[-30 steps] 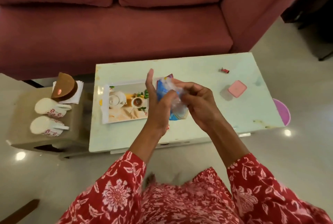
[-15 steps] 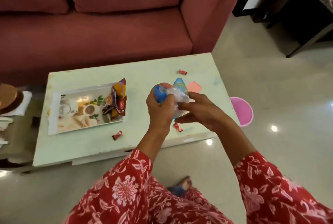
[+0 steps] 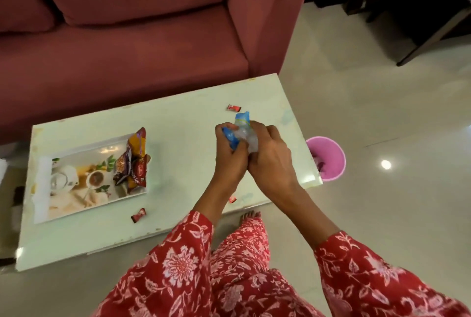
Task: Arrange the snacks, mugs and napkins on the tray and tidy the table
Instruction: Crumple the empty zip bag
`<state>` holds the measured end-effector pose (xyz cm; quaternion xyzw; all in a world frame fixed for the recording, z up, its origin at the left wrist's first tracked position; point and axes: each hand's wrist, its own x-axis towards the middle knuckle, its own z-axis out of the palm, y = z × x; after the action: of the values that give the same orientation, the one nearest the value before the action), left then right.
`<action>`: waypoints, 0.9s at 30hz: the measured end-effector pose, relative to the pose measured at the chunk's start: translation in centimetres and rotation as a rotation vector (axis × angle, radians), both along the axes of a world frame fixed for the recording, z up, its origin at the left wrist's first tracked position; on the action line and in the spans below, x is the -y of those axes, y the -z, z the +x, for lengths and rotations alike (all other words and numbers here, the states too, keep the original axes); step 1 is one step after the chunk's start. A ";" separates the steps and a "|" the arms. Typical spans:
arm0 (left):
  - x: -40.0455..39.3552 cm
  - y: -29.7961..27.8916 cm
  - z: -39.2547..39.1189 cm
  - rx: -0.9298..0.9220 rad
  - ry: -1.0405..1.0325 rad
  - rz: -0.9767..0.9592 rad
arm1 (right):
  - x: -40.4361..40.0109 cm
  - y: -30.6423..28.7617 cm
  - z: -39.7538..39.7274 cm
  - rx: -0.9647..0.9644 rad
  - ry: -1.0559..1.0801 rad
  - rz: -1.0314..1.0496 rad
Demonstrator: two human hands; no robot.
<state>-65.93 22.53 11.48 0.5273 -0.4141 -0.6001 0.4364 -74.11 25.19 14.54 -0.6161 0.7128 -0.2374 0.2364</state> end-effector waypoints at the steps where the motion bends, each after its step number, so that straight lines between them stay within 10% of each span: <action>1: 1.2 0.2 -0.3 0.018 0.005 0.034 | 0.3 0.1 -0.4 0.062 -0.047 0.016; 9: 9.6 0.0 -3.3 -0.372 0.228 0.413 | 5.3 2.1 -6.0 0.256 -0.029 0.130; 27: 11.7 7.8 -20.1 -0.001 0.356 0.663 | 9.0 13.2 -21.2 0.103 0.459 0.168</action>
<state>-86.00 10.85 3.71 0.5594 -0.2826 -0.7682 0.1309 -95.36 16.16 1.39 -0.4033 0.8384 -0.2559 0.2627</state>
